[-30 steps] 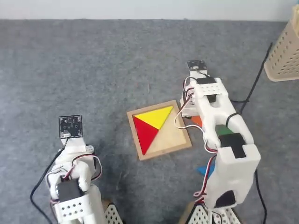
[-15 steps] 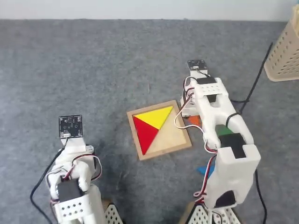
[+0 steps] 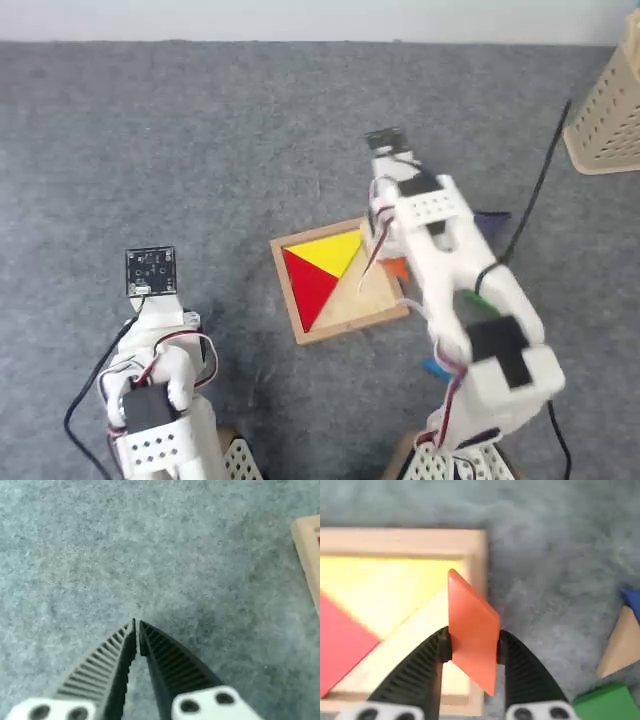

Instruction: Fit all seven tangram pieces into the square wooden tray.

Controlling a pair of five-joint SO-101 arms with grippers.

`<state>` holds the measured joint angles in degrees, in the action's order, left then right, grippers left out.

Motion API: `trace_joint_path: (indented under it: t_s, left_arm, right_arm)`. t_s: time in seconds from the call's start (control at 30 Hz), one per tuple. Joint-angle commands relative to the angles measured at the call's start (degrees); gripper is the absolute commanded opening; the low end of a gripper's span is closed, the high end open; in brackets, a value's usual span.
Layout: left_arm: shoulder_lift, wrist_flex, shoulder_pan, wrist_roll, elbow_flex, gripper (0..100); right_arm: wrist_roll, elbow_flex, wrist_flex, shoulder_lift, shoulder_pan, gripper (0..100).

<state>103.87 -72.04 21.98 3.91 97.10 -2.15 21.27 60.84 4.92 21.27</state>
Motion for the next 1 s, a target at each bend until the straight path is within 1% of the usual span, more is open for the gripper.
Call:
trace_joint_path:
  t_s: [0.0,0.1,0.2,0.33,0.43,0.5,0.63,0.73,0.8,0.83,0.97]
  left_arm:
    - [0.79,-0.35,-0.18,-0.44,-0.57,1]
    - [0.79,-0.35,-0.18,-0.44,-0.57,1]
    - [0.79,-0.35,-0.18,-0.44,-0.57,1]
    - [0.79,-0.35,-0.18,-0.44,-0.57,1]
    - [0.79,-0.35,-0.18,-0.44,-0.57,1]
    - [0.79,-0.35,-0.18,-0.44,-0.57,1]
    - [0.79,-0.35,-0.18,-0.44,-0.57,1]
    - [0.79,-0.35,-0.18,-0.44,-0.57,1]
    - [0.79,-0.35,-0.18,-0.44,-0.57,1]
    - [0.79,-0.35,-0.18,-0.44,-0.57,1]
    - [0.79,-0.35,-0.18,-0.44,-0.57,1]
  right_arm:
    - [-4.48,3.69,-3.30,-9.63,1.54,0.6]
    - [-7.38,5.71,-3.21,-12.97,2.24,0.6]
    - [-12.31,8.00,-3.12,-14.64,4.09,0.6]
    - [-13.89,9.14,-2.95,-14.99,5.67,0.6]
    - [-16.88,9.14,-2.07,-14.90,6.20,0.6]
    - [-14.95,9.14,-2.24,-14.81,6.29,0.6]
    - [-6.15,8.70,-2.24,-14.81,6.29,0.6]
    - [-5.54,8.70,-1.80,-14.90,6.90,0.6]
    - [-9.41,8.70,-1.71,-14.90,7.34,0.6]
    - [-13.19,8.88,-1.71,-14.90,8.13,0.6]
    - [-34.46,10.02,-0.40,-15.16,11.74,0.6]
